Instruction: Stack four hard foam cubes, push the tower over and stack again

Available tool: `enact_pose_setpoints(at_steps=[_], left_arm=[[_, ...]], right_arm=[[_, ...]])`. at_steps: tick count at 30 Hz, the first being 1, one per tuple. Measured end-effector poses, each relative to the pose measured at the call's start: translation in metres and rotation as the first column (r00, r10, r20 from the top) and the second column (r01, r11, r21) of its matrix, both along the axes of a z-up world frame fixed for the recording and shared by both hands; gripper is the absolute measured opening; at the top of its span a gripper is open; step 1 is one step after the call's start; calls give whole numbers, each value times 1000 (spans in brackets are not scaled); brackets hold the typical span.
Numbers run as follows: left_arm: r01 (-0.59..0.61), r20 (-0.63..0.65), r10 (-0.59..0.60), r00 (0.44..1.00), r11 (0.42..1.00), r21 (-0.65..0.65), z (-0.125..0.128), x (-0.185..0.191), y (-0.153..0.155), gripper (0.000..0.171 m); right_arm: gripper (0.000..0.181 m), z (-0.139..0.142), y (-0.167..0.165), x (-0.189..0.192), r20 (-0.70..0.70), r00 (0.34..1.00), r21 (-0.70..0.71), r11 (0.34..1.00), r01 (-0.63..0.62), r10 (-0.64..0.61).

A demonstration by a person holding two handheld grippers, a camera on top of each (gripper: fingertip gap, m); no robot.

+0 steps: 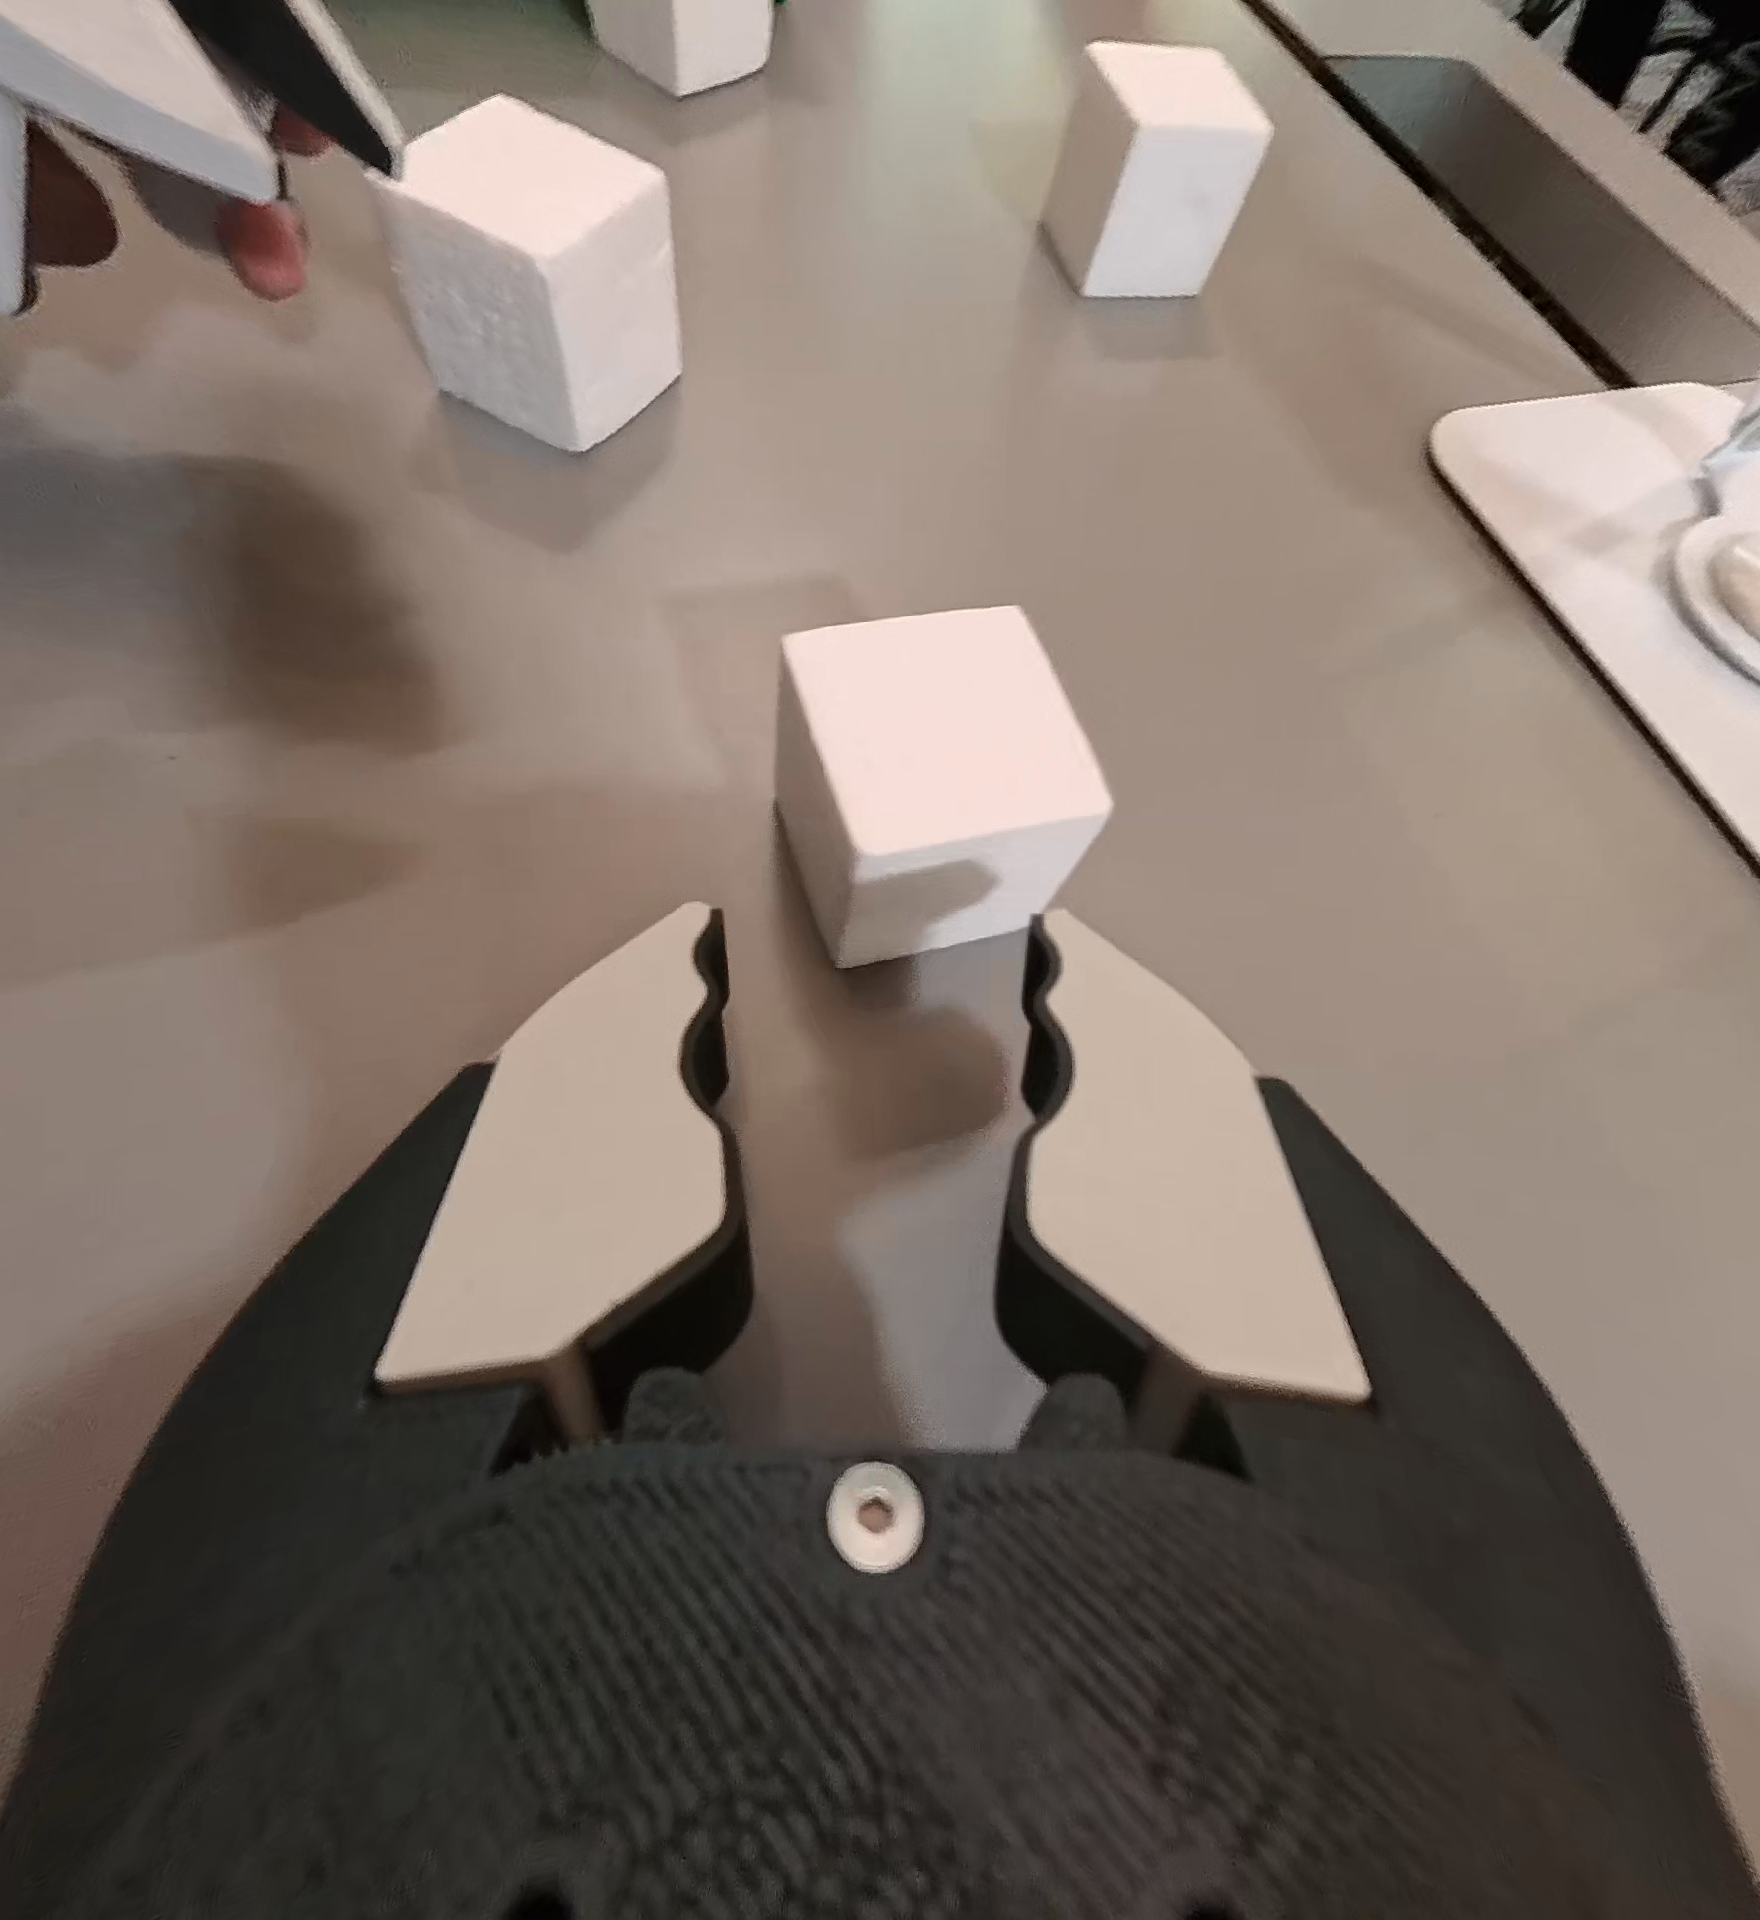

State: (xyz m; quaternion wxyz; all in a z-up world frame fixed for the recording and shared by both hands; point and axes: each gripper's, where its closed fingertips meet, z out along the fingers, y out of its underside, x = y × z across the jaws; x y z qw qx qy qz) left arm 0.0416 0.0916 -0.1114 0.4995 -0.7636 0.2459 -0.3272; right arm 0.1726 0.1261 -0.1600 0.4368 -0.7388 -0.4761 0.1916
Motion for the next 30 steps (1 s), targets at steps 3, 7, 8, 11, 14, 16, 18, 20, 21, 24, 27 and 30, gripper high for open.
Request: enact_pose_setpoints(at_steps=[3, 7, 8, 11, 14, 16, 18, 20, 21, 24, 27, 30], left_arm=[[0, 3, 0, 1000, 1000, -5, 0, 0, 0, 26], [-6, 9, 6, 1000, 1000, -6, 0, -1, 1, 26], [-9, 12, 9, 1000, 1000, -6, 1, -1, 2, 26], [-22, 27, 22, 999, 1000, -8, 3, -3, 3, 27], [-81, 37, 81, 996, 997, 9, 8, -12, 9, 32], [-177, 52, 174, 983, 982, 59, 18, -28, 20, 38], [-328, 63, 322, 944, 935, 133, 32, -61, 37, 43], [-446, 78, 440, 895, 879, 168, 42, -97, 52, 47], [-484, 77, 478, 875, 861, 156, 42, -112, 58, 51], [-551, -12, 553, 833, 830, 84, 20, -143, 71, 58], [-584, -14, 585, 811, 811, 45, 13, -150, 75, 59], [-600, -15, 602, 798, 798, 58, 12, -150, 75, 61]], right_arm=[[65, 7, 9, 6, -48, 997, 7, 998, 64, -64], [69, 12, 14, 10, -103, 990, -18, 995, 95, -96], [72, 14, 16, 12, -120, 987, -17, 994, 108, -109], [69, 26, 27, 19, -176, 970, 43, 984, 175, -165], [64, 37, 33, 24, -233, 953, 85, 972, 219, -195], [61, 47, 41, 32, -258, 929, 104, 948, 301, -267], [58, 60, 37, 30, -252, 934, 136, 946, 295, -255], [70, 72, 23, 12, -248, 951, 138, 965, 225, -186], [70, 77, 17, 2, -257, 950, 120, 969, 214, -178], [79, 89, -2, -43, -347, 920, 31, 978, 208, -184], [71, 66, -17, -91, -254, 937, -78, 971, 227, -239], [66, 40, -20, -126, -86, 936, -104, 937, 333, -342]])
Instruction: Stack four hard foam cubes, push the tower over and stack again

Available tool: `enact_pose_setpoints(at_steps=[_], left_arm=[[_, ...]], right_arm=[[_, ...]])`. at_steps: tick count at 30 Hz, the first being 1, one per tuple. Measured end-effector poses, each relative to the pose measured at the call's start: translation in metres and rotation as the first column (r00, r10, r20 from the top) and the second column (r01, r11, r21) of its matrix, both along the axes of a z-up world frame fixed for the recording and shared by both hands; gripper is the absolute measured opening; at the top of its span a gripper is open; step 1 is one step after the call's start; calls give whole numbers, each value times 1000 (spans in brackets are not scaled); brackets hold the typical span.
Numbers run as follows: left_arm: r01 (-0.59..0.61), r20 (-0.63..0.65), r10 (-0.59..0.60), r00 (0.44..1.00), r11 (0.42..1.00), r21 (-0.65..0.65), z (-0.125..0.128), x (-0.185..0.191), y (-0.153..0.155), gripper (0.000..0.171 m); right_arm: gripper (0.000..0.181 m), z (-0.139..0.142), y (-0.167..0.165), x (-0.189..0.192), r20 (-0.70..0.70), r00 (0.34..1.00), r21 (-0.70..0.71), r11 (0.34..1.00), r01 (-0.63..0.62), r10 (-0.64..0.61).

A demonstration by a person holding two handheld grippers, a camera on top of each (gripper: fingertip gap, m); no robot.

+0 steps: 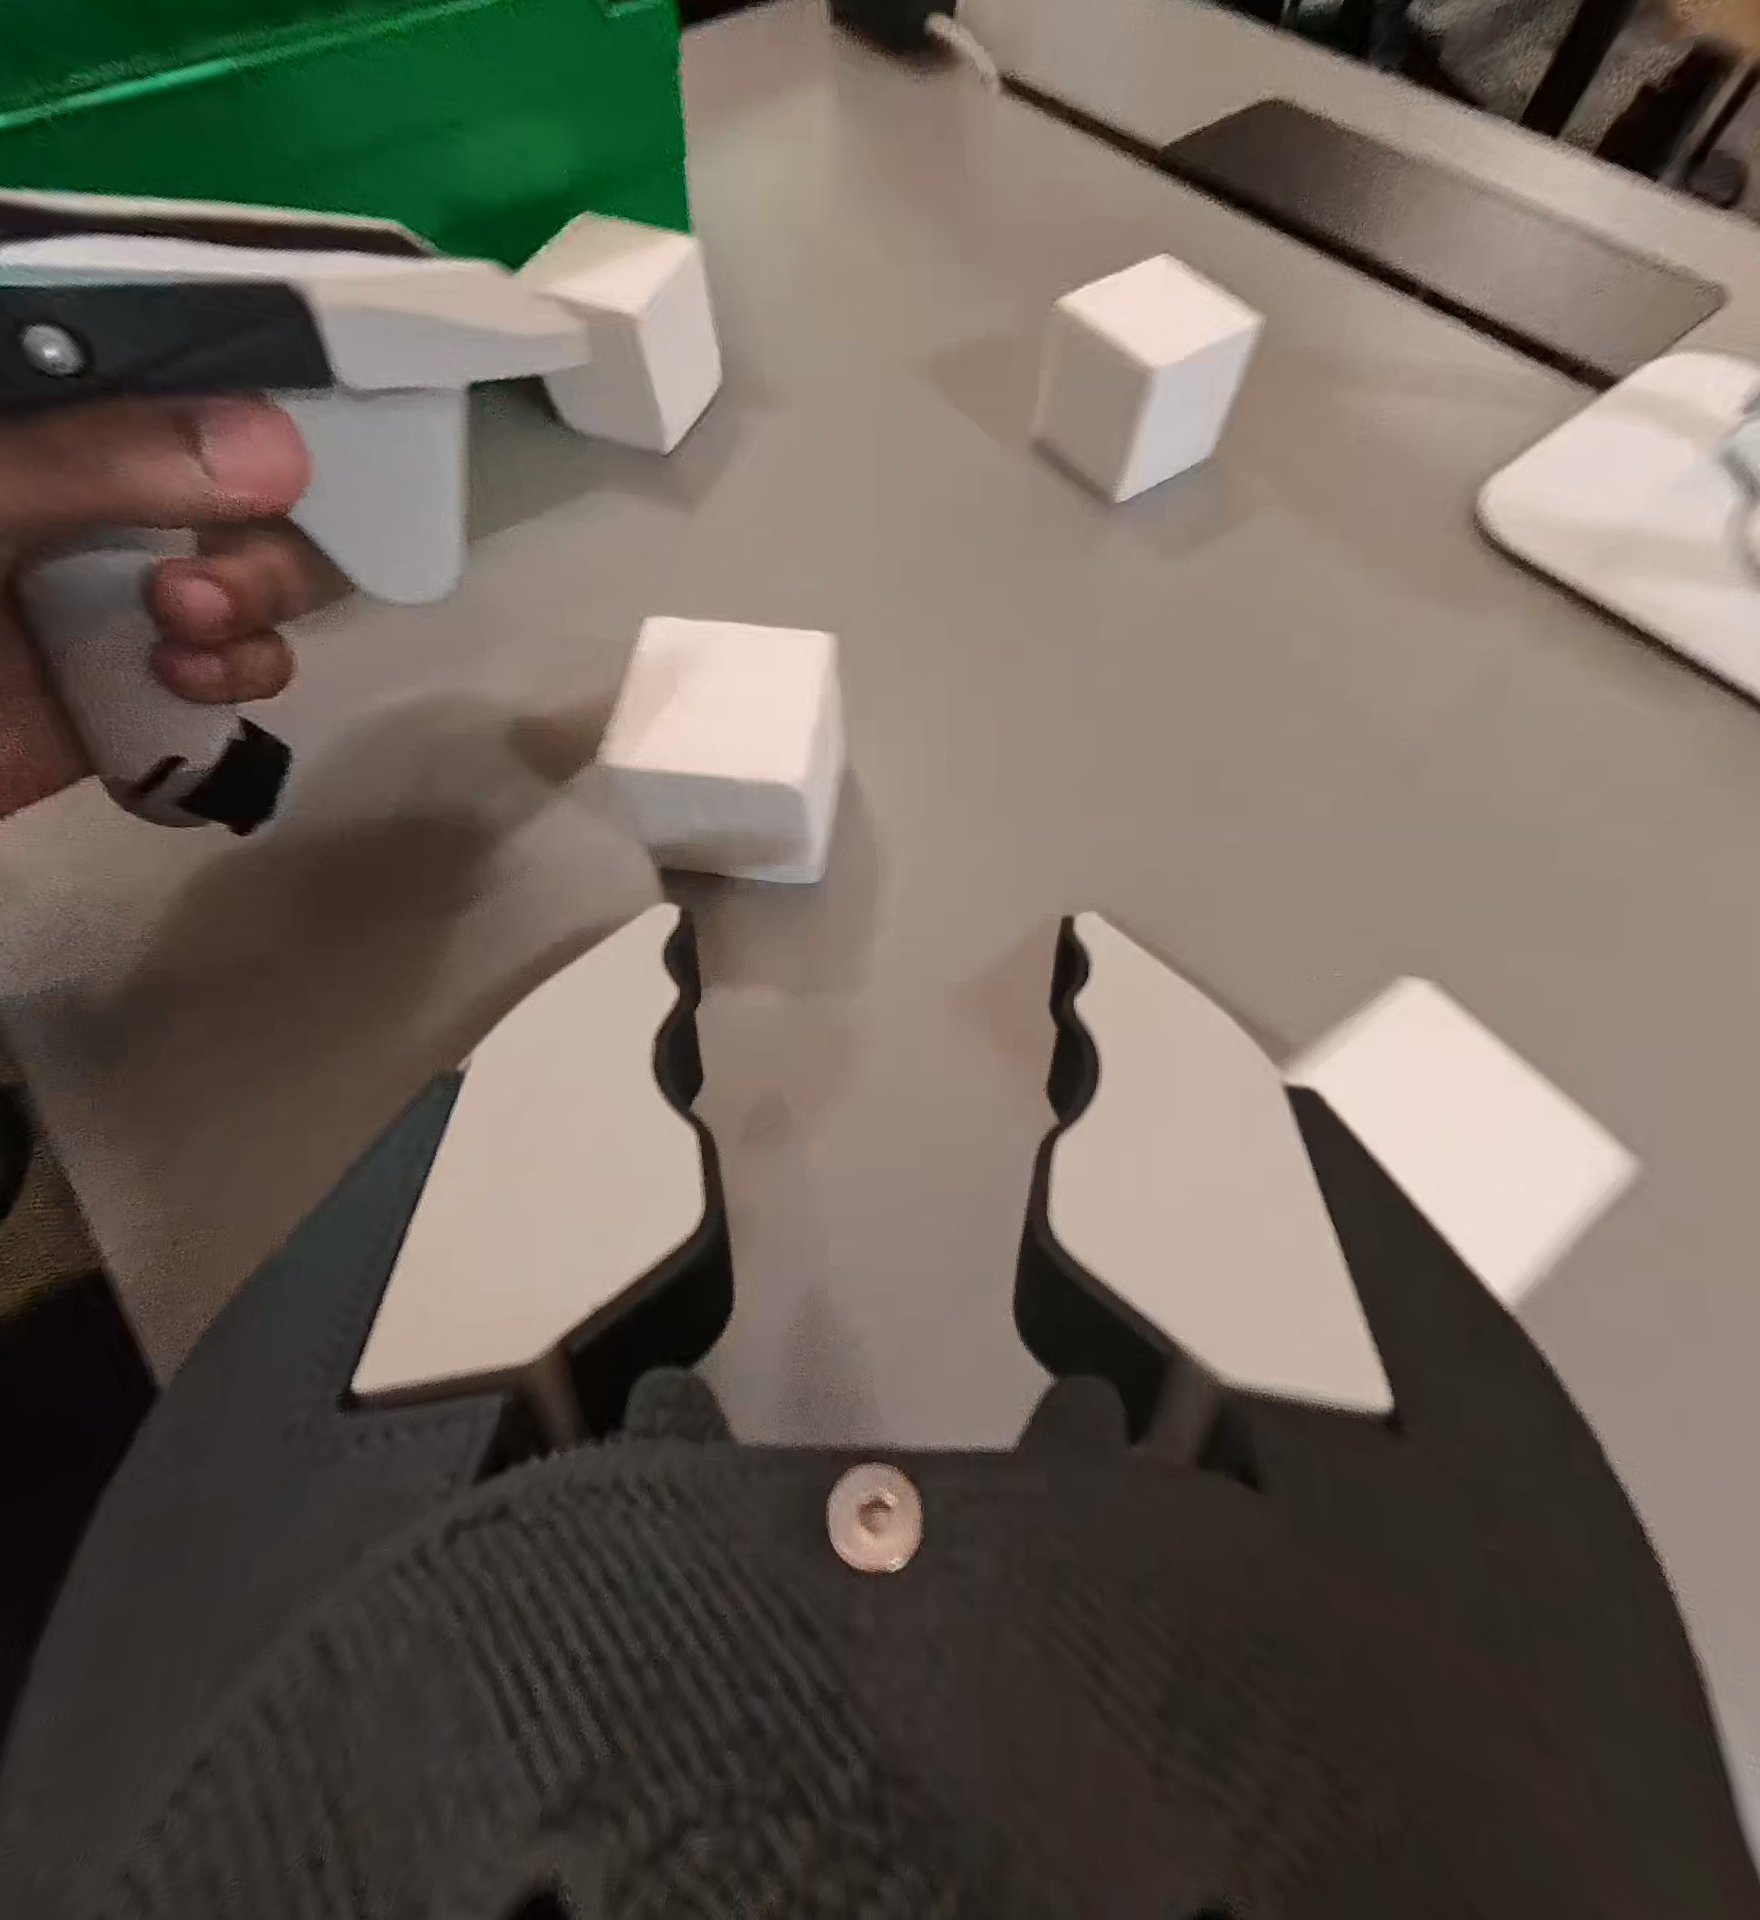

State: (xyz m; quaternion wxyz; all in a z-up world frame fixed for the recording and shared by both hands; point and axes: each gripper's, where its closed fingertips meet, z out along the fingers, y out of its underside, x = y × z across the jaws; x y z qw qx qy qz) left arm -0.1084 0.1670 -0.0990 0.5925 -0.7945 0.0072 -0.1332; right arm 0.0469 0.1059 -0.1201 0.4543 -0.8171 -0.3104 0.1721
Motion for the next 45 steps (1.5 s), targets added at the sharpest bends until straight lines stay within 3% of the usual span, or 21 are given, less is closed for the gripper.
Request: enact_pose_setpoints(at_steps=[4, 7, 8, 9, 11, 13, 15, 17, 20, 23, 26, 28, 30, 38, 45], left_arm=[[-21, 30, 22, 999, 999, -29, -4, -6, 1, 62], [-4, 116, 11, 993, 998, -61, -7, -5, 0, 62], [1, 130, 7, 992, 998, -60, -7, -5, 0, 62], [6, 128, 1, 992, 998, -57, -7, -6, 1, 61], [11, 101, -5, 995, 998, -56, -8, -8, 3, 60], [4, 105, 1, 994, 999, -51, -6, -11, 3, 59], [0, 137, 5, 991, 999, -33, -3, -13, 3, 56], [20, 151, -15, 988, 999, -34, -3, -7, 2, 54], [81, 139, -72, 988, 995, -58, -8, 8, -1, 53], [139, 116, -132, 984, 989, -53, -9, 22, -5, 49], [192, 112, -184, 976, 980, -61, -11, 36, -9, 45], [216, 119, -207, 971, 974, -74, -13, 43, -11, 45], [246, 113, -236, 965, 966, -81, -15, 50, -13, 45], [318, 108, -307, 945, 942, -106, -20, 63, -19, 45], [335, 147, -318, 937, 935, -114, -22, 65, -21, 44]], right_arm=[[71, -20, -5, -47, 36, 999, -32, 999, 26, -25], [82, -29, 10, -64, 54, 995, -39, 995, 87, -84], [80, -32, 17, -71, 47, 995, -46, 995, 93, -91], [63, -38, 21, -76, 63, 995, -68, 994, 82, -78], [56, -45, 28, -74, 102, 991, -112, 989, 94, -83], [56, -30, 23, -78, 32, 999, -134, 991, 24, -20], [55, 3, 16, -79, -68, 995, -79, 993, -84, 78], [55, 37, 20, -64, -67, 987, 29, 989, -142, 143], [55, 74, 43, -11, 116, 972, 193, 955, -224, 204], [55, 74, 60, 49, 265, 924, 172, 930, -326, 275], [55, 64, 63, 93, 205, 918, 126, 921, -369, 340], [55, 59, 53, 102, 76, 903, 94, 899, -429, 423], [55, 53, 45, 105, 36, 877, 54, 876, -480, 479], [55, 25, 39, 113, 226, 790, -36, 816, -578, 570], [55, 18, 36, 102, 152, 728, -122, 744, -657, 668]])
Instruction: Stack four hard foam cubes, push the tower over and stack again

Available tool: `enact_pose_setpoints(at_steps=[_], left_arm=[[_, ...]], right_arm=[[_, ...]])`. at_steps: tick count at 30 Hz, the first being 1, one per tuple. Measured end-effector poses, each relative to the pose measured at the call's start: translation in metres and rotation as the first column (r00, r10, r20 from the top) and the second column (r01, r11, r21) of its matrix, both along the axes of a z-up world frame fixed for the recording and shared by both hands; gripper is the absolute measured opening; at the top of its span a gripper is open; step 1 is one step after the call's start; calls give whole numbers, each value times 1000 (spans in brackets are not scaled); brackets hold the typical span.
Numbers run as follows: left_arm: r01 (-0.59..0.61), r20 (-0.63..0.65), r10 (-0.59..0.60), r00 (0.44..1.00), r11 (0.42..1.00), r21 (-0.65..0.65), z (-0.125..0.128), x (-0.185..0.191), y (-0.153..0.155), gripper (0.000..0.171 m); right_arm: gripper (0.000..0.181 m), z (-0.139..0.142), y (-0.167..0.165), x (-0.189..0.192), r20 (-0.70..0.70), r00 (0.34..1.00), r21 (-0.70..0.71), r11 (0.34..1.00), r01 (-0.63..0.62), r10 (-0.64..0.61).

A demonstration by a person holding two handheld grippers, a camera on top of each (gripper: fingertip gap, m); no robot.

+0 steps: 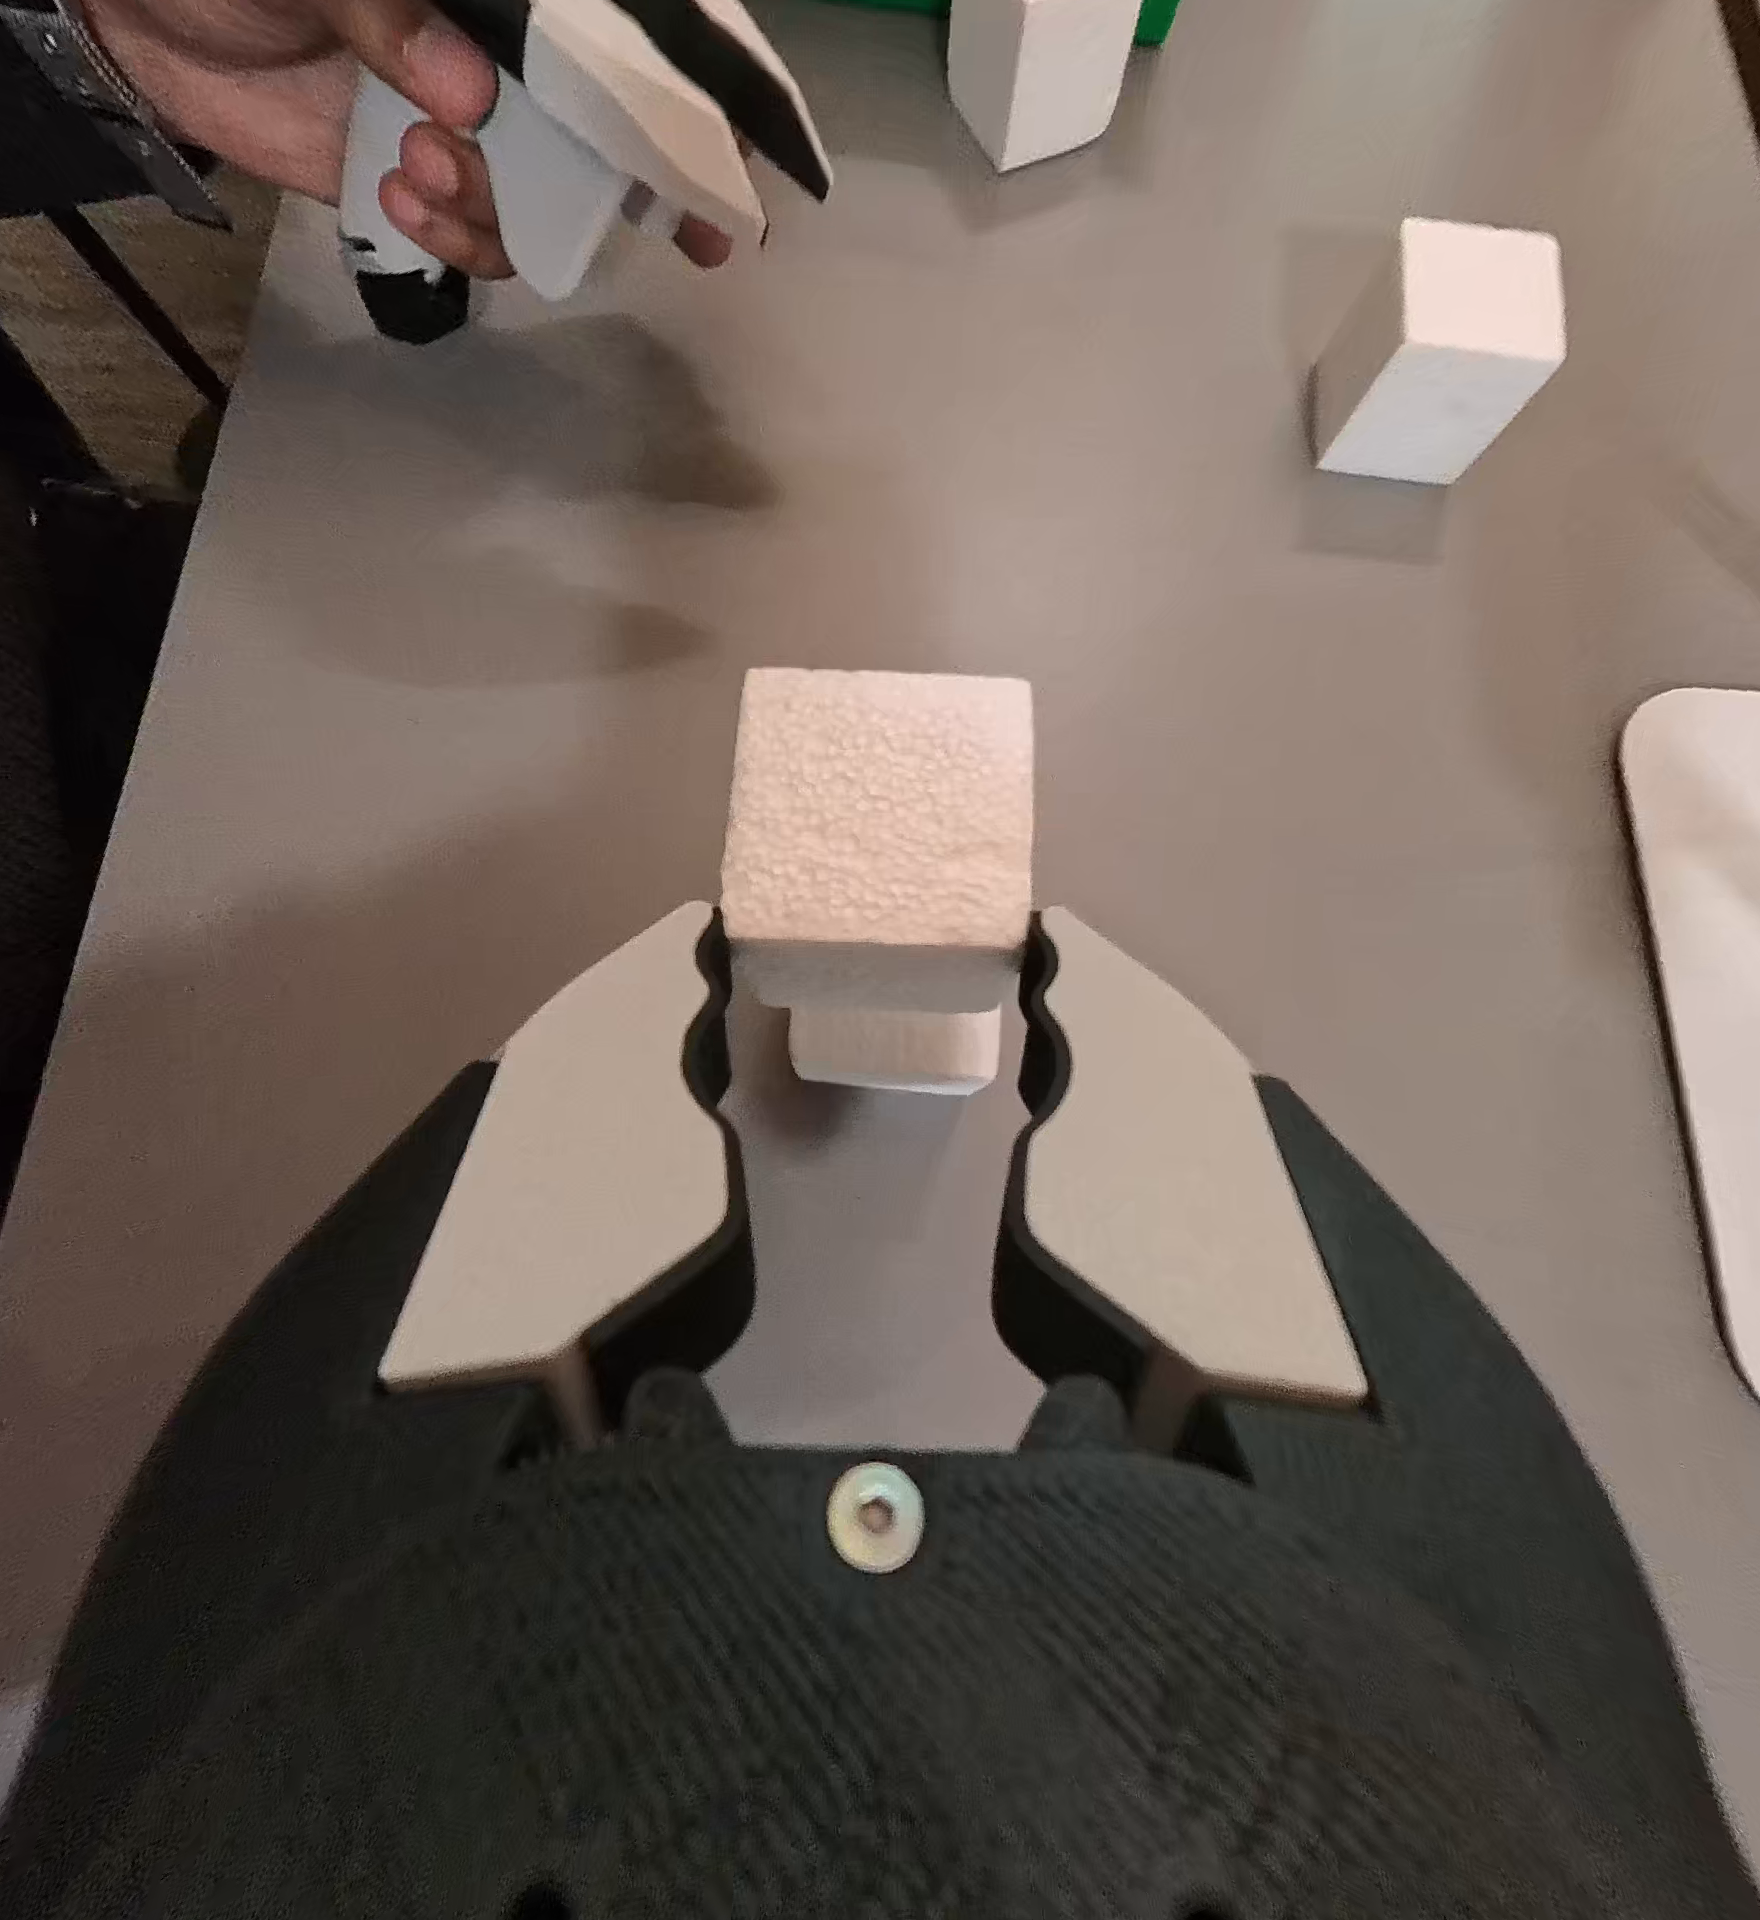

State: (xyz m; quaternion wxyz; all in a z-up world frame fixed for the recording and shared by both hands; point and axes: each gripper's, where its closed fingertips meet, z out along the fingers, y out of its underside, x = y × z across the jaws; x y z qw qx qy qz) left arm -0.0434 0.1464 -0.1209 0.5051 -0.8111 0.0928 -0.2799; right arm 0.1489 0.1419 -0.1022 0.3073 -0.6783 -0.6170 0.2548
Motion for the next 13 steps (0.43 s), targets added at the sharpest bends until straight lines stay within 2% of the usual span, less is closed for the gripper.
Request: enact_pose_setpoints(at_steps=[5, 10, 13], left_arm=[[85, 12, -85, 996, 996, -17, -2, 17, -8, 44], [132, -50, -132, 990, 991, -4, -6, 25, -13, 44], [155, -15, -155, 988, 988, -3, -3, 29, -15, 44]], right_arm=[[55, -6, 0, 5, 1, 1000, -11, 1000, 3, -3], [55, -4, 4, 11, -20, 1000, -16, 1000, 22, -22], [55, -5, 4, 10, -25, 999, -18, 1000, 21, -22]])
